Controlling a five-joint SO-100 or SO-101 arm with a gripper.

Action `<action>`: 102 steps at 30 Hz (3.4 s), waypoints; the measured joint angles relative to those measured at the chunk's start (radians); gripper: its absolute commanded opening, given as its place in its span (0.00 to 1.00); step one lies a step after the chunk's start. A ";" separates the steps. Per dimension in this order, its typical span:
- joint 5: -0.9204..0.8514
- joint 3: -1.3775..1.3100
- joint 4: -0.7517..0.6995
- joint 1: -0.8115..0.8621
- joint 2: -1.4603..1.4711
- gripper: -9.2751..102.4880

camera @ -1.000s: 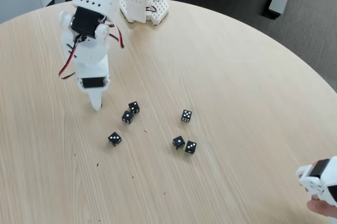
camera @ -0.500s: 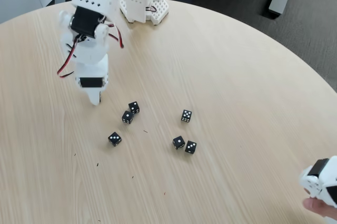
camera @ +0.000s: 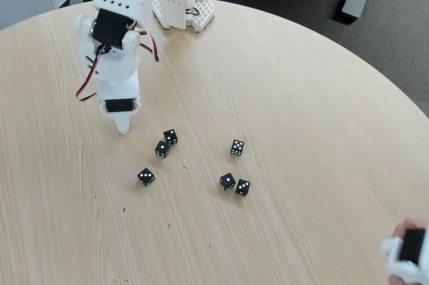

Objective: Pick up the dice with number 6

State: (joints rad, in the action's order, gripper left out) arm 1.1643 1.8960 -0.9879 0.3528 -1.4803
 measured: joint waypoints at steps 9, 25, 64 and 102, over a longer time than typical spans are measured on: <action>-0.127 0.031 -0.002 -0.259 -0.497 0.08; -0.627 0.486 -0.002 -0.436 -1.539 0.08; -0.931 1.127 -0.207 -0.446 -1.692 0.08; -0.973 1.127 -0.242 -0.446 -1.700 0.09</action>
State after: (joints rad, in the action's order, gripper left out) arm 0.1917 3.0235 -1.2303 -0.0936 -3.1799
